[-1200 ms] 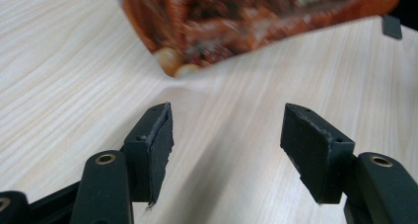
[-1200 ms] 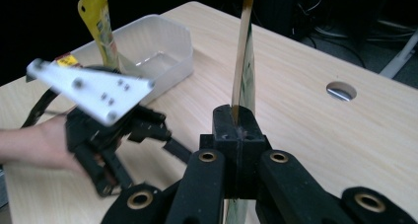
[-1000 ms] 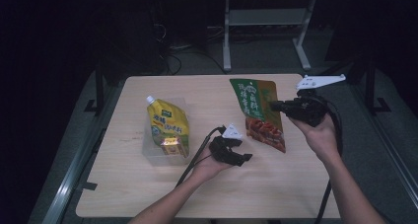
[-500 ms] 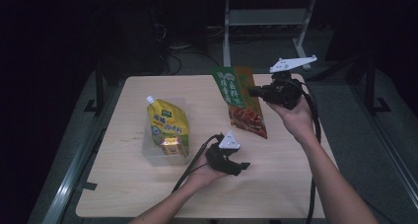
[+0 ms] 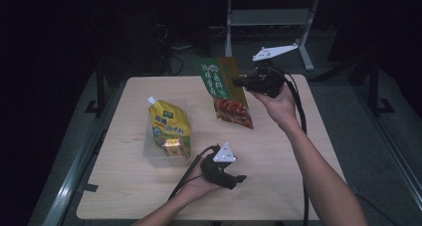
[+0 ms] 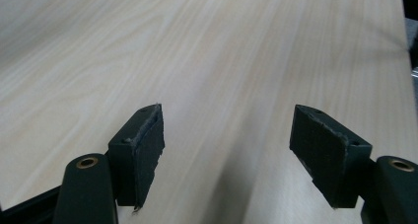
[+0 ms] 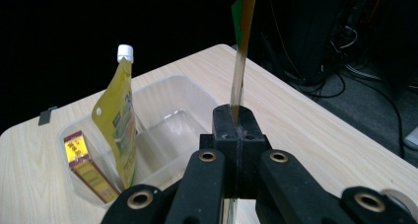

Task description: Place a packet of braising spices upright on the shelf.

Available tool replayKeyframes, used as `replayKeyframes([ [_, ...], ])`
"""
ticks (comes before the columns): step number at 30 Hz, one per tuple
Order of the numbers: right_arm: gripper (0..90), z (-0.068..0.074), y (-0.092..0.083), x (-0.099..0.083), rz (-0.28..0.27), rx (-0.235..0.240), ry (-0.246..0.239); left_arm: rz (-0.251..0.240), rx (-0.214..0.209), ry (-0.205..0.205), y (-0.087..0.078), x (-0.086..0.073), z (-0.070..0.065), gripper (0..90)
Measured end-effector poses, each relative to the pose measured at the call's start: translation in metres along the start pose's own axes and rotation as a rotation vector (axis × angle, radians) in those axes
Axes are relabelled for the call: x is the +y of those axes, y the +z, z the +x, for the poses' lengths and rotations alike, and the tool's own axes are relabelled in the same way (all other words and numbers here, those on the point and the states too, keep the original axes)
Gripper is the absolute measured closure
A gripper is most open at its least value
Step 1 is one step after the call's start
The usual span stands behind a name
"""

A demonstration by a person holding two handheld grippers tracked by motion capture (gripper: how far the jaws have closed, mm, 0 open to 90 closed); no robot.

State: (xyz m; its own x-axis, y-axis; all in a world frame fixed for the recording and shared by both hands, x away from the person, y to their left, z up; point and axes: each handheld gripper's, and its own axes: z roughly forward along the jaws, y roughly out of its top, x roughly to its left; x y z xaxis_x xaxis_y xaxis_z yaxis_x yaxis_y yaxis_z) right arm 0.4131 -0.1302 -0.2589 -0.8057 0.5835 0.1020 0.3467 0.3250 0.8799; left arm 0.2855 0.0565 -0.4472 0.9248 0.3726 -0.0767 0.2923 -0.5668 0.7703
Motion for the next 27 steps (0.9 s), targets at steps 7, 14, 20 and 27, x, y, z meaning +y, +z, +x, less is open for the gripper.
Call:
replayKeyframes([
  [7, 90.0, 0.002, 0.018, 0.016, 0.0, 0.022, -0.015, -0.005, -0.001, 0.007, -0.011, -0.007, -0.007, 28.2],
  [14, 90.0, 0.013, 0.039, 0.034, 0.0, 0.048, -0.037, -0.005, -0.004, 0.028, -0.016, -0.011, -0.013, 27.7],
  [20, 90.0, 0.024, 0.057, 0.049, -0.007, 0.063, -0.046, -0.009, -0.009, 0.039, -0.02, -0.015, -0.015, 27.6],
  [27, 90.0, 0.033, 0.084, 0.06, -0.004, 0.08, -0.04, -0.016, -0.012, 0.042, -0.022, -0.02, -0.017, 27.5],
])
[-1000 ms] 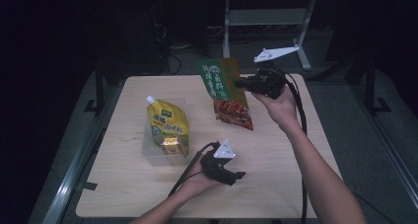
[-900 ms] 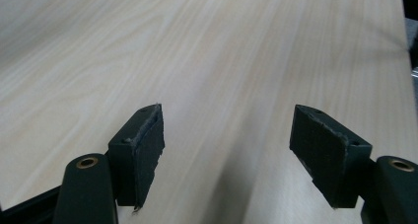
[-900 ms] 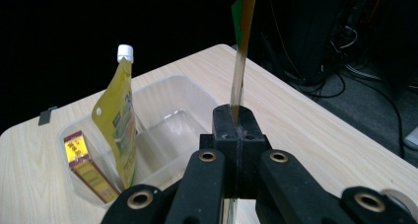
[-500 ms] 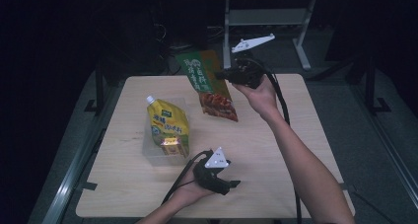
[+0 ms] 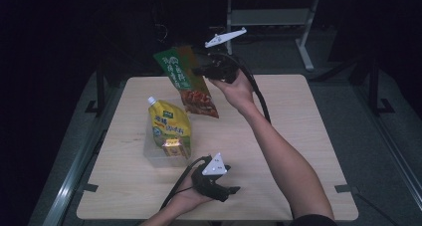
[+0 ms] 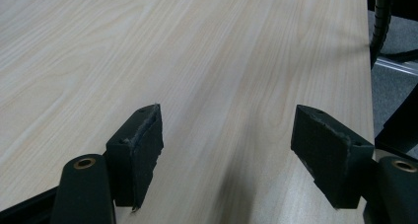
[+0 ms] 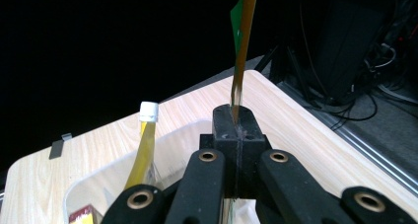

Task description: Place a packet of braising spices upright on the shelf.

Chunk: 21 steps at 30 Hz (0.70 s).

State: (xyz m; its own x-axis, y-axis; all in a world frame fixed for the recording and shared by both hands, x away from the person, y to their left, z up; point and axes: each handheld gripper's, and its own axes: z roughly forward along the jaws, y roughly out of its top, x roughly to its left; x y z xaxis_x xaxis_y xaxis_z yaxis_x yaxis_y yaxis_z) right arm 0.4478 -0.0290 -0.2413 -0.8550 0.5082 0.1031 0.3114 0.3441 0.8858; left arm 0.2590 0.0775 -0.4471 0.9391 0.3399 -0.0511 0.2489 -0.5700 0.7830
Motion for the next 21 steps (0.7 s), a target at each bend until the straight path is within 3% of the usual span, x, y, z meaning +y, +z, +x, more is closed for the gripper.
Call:
replayKeyframes([
  [8, 90.0, 0.001, 0.033, -0.002, 0.03, 0.011, 0.021, -0.001, -0.012, 0.004, -0.002, -0.002, 0.0, 27.5],
  [15, 90.0, -0.002, 0.059, -0.01, 0.056, 0.028, 0.068, 0.009, -0.012, 0.003, -0.003, -0.004, 0.0, 27.5],
  [21, 90.0, -0.003, 0.075, -0.02, 0.078, 0.033, 0.087, -0.009, -0.015, -0.021, -0.002, -0.006, 0.0, 27.5],
])
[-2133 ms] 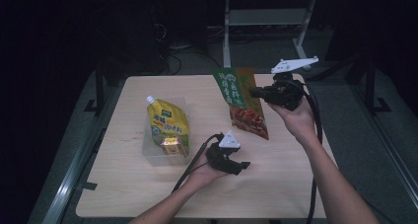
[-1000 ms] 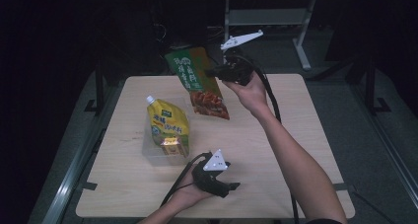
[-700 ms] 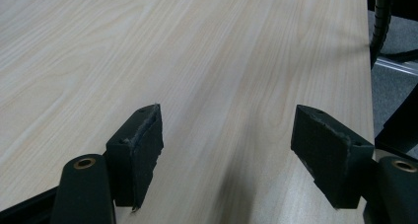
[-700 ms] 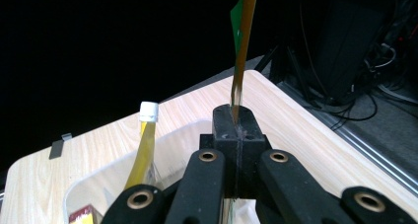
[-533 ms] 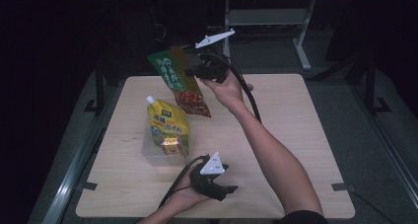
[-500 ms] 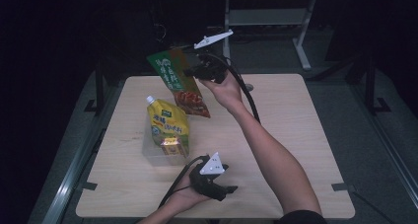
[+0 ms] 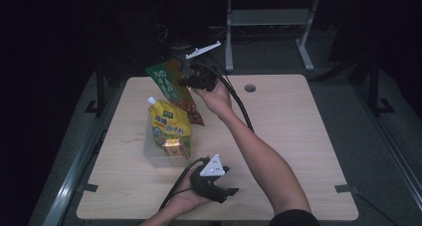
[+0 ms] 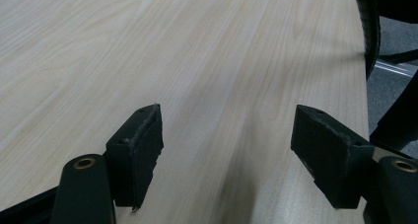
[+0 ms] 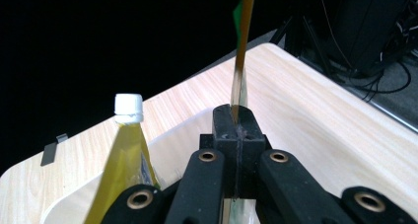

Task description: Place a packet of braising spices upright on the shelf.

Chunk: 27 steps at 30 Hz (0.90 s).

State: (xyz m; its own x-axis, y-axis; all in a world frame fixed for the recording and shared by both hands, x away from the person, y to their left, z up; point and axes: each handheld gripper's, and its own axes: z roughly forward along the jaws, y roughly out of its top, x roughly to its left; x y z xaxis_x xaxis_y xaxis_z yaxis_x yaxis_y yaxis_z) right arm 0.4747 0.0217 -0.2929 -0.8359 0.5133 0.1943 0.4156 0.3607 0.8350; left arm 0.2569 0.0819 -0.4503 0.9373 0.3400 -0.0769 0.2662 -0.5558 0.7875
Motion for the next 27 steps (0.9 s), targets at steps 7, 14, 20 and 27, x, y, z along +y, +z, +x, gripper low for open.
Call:
replayKeyframes([
  [7, 89.8, 0.0, 0.007, -0.008, 0.01, 0.014, 0.012, -0.003, 0.003, 0.0, 0.0, -0.001, 0.001, 27.5],
  [14, 87.1, 0.003, 0.007, -0.007, 0.048, 0.026, -0.011, -0.003, 0.002, 0.005, -0.001, -0.001, 0.002, 27.5],
  [20, 80.8, 0.002, 0.011, -0.004, 0.088, 0.032, -0.003, -0.004, 0.003, 0.004, -0.003, 0.0, 0.003, 27.5],
  [27, 75.7, 0.002, 0.025, -0.002, 0.154, 0.004, 0.01, -0.008, 0.004, 0.004, -0.004, 0.0, 0.003, 27.5],
])
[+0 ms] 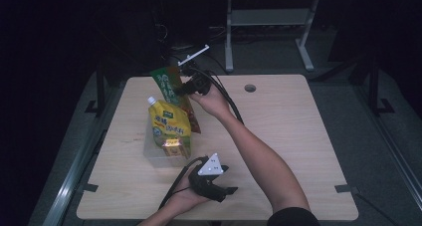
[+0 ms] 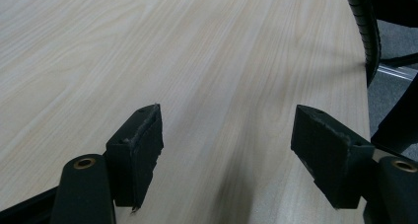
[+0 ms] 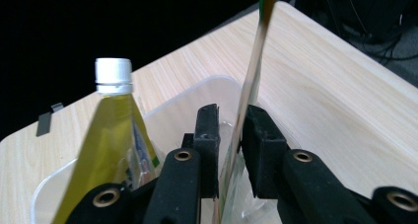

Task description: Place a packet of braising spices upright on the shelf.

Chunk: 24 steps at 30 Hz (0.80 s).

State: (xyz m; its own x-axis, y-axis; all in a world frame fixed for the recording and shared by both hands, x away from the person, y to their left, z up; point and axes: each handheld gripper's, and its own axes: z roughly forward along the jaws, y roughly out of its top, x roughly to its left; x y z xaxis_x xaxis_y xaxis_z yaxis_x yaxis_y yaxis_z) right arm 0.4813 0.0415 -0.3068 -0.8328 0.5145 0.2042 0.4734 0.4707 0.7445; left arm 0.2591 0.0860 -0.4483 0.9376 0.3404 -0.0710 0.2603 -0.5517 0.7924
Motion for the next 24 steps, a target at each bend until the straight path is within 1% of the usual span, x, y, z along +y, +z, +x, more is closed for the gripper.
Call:
replayKeyframes([
  [2, 75.2, 0.0, 0.004, 0.001, 0.022, -0.008, 0.006, 0.001, -0.001, 0.001, 0.0, 0.0, 0.0, 27.6],
  [4, 75.5, -0.003, 0.01, 0.002, 0.055, -0.017, 0.0, 0.0, 0.001, 0.002, 0.0, 0.0, 0.0, 27.5],
  [6, 80.9, -0.005, 0.015, 0.002, 0.076, -0.022, 0.006, 0.003, 0.002, 0.004, -0.001, 0.0, 0.0, 27.5],
  [7, 84.7, -0.006, 0.016, 0.002, 0.08, -0.018, 0.011, 0.002, 0.002, 0.003, -0.001, 0.0, 0.0, 27.5],
  [8, 87.0, -0.007, 0.017, 0.001, 0.079, -0.017, 0.003, 0.0, 0.002, 0.001, -0.001, 0.0, 0.0, 27.5],
  [10, 88.2, -0.005, 0.017, 0.001, 0.079, -0.029, 0.0, -0.002, 0.003, 0.0, -0.002, 0.0, -0.001, 27.6],
  [13, 88.8, -0.002, 0.015, 0.0, 0.063, -0.035, -0.007, -0.002, 0.003, 0.0, -0.002, 0.0, -0.001, 27.5],
  [14, 88.9, -0.001, 0.014, 0.0, 0.052, -0.032, -0.004, -0.002, 0.005, 0.006, -0.002, 0.0, -0.001, 27.6],
  [15, 89.0, 0.0, 0.012, 0.0, 0.037, -0.024, 0.001, -0.008, 0.005, -0.002, -0.002, 0.0, -0.002, 27.5],
  [17, 89.1, 0.003, 0.011, -0.001, 0.004, -0.018, 0.007, -0.009, 0.006, -0.003, -0.002, 0.0, -0.002, 27.5],
  [19, 89.2, 0.006, 0.01, -0.001, -0.019, -0.03, -0.011, -0.009, 0.006, -0.005, -0.002, 0.0, -0.002, 27.5],
  [20, 89.2, 0.008, 0.01, 0.0, -0.031, -0.026, -0.007, -0.008, 0.006, -0.004, -0.002, 0.0, -0.002, 27.5],
  [24, 89.2, 0.012, 0.011, 0.001, -0.074, -0.035, -0.006, -0.011, 0.003, -0.007, -0.003, 0.0, -0.001, 27.5],
])
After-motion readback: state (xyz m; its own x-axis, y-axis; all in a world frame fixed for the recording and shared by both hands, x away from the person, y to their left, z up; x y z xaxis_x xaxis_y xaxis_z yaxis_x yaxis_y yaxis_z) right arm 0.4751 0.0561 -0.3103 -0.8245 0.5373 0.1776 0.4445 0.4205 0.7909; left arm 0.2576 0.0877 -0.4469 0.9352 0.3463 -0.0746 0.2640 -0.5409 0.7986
